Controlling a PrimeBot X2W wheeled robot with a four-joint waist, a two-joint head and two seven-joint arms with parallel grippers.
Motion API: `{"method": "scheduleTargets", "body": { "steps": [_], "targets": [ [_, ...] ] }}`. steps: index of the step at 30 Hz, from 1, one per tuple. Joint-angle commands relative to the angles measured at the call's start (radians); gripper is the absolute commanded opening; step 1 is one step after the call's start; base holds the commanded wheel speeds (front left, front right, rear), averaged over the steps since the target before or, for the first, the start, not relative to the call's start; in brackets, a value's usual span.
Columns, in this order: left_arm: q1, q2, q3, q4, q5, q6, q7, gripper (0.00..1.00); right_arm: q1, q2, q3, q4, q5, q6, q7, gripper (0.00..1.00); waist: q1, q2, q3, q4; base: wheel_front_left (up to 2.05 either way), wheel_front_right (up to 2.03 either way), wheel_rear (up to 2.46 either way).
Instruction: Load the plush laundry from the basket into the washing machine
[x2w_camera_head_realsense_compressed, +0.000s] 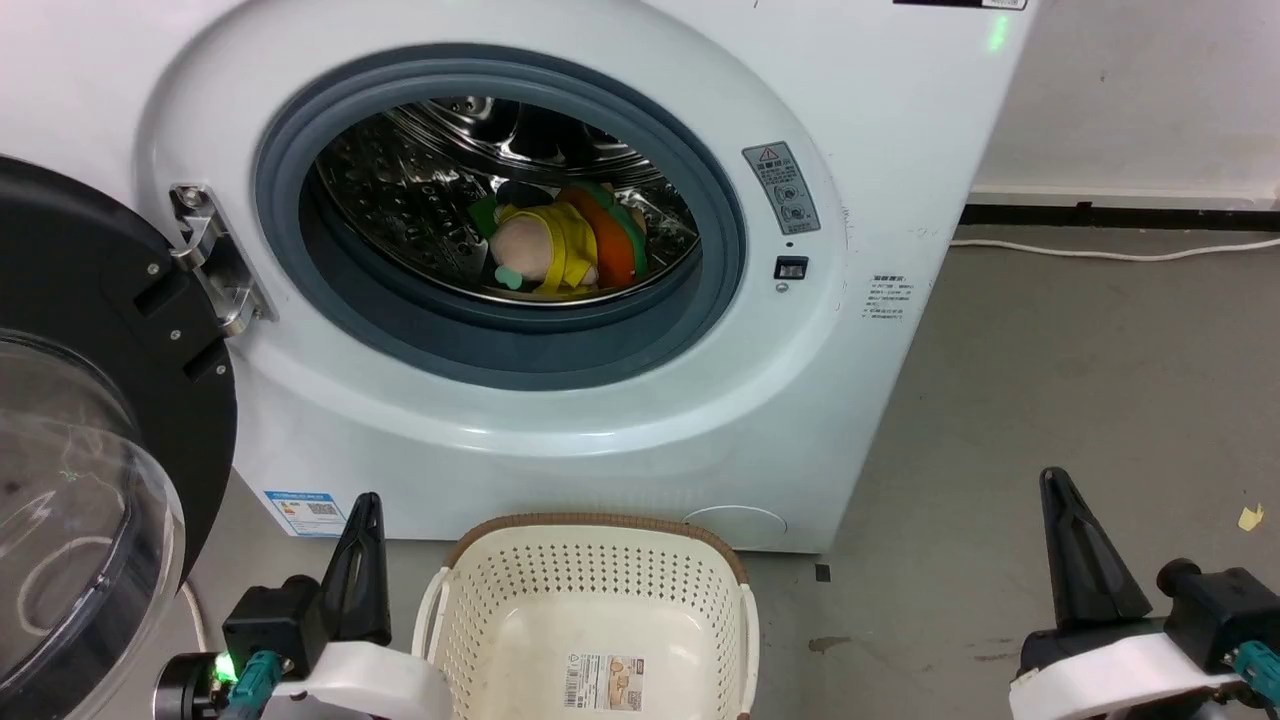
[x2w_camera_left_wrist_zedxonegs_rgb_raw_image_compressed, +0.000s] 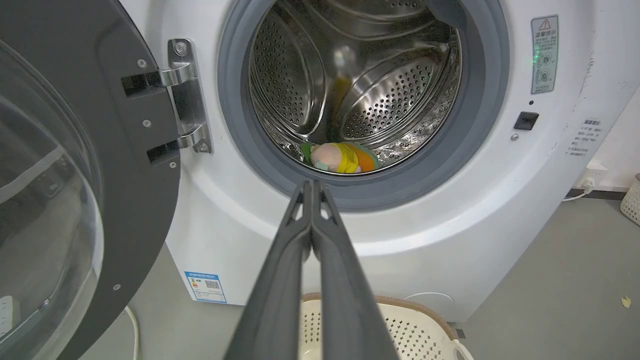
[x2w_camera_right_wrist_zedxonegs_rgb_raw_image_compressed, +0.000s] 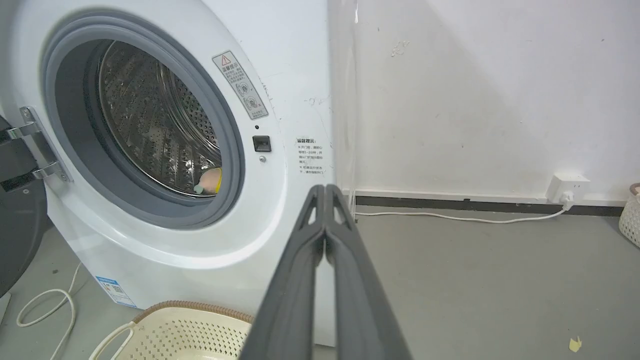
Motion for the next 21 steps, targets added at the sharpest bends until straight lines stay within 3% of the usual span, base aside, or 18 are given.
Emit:
{"method": "scheduleTargets", "body": {
  "steps": [1,21],
  "targets": [
    [0.001,-0.002,0.006,-0.007,0.012,-0.005,0.006,0.00,-0.005,0.000,0.003,0.002,-0.009,0.000,0.005,0.00,0.0000,0.0000,-0.001,0.000,0.00,0.00,0.00],
    [0.002,-0.019,0.023,-0.025,0.057,-0.024,0.055,0.00,-0.009,0.000,0.015,0.003,-0.040,0.000,0.054,0.00,-0.0001,0.0000,-0.013,-0.003,0.00,0.00,0.00]
  ]
}}
